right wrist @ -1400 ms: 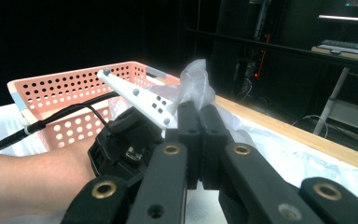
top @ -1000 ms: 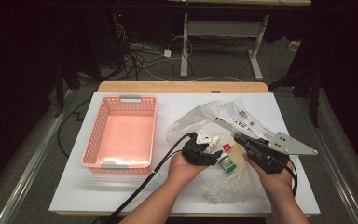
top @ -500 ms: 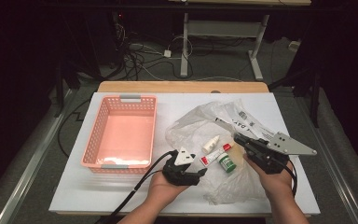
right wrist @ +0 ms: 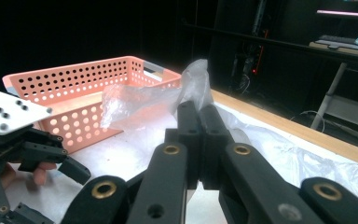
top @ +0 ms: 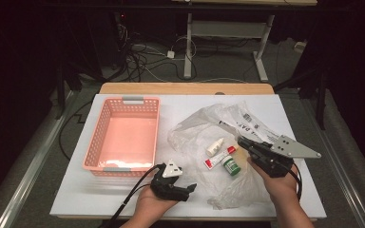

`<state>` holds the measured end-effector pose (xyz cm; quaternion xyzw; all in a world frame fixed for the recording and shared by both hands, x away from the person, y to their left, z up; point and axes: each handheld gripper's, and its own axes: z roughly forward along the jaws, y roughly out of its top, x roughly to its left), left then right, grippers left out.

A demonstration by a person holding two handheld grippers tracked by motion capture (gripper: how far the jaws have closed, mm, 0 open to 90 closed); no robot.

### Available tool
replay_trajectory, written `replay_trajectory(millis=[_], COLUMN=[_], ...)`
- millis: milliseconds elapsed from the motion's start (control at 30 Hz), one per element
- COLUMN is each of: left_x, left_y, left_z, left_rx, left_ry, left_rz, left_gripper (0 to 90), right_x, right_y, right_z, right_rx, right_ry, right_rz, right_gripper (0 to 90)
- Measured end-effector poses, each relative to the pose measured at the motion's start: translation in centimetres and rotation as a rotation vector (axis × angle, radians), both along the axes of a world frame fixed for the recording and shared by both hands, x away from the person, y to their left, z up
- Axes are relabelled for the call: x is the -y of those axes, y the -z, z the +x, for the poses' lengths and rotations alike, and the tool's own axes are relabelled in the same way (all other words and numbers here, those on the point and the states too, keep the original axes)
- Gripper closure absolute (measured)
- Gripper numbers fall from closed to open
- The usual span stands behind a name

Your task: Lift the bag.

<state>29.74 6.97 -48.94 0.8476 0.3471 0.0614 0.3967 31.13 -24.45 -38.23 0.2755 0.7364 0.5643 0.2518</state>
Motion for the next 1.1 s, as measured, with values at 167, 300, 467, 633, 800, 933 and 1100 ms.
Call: replay_trajectory(millis=[167,300,467,633,800,933,1100], left_x=[0.8,2.0,3.0,3.2,3.6,3.6,3.2], left_y=[0.0,0.2,0.1,0.0,0.0,0.1,0.1], left_z=[2.0,3.4,2.5,1.6,1.1,1.1,1.3], left_rx=[-0.019,-0.052,0.003,0.018,0.054,0.047,0.026], left_ry=[-0.049,-0.039,-0.034,0.001,0.043,0.052,0.052], left_rz=[-0.008,0.032,0.126,0.102,0.111,0.102,0.066], left_gripper=[11.6,12.1,22.5,47.5,76.1,88.1,88.5], right_x=[0.1,0.0,0.1,0.0,-0.2,-0.3,-0.2], right_y=[0.1,0.2,0.2,0.2,0.2,0.3,0.4], right_z=[0.0,0.0,0.0,0.0,-0.2,-0.1,-0.1], right_rx=[-0.001,-0.007,-0.006,-0.006,-0.005,-0.013,-0.008], right_ry=[0.002,0.002,0.005,0.009,0.006,0.003,0.004], right_rz=[0.001,-0.006,-0.004,-0.008,-0.011,-0.013,-0.013], right_gripper=[89.7,89.7,89.6,89.6,89.6,89.7,89.7])
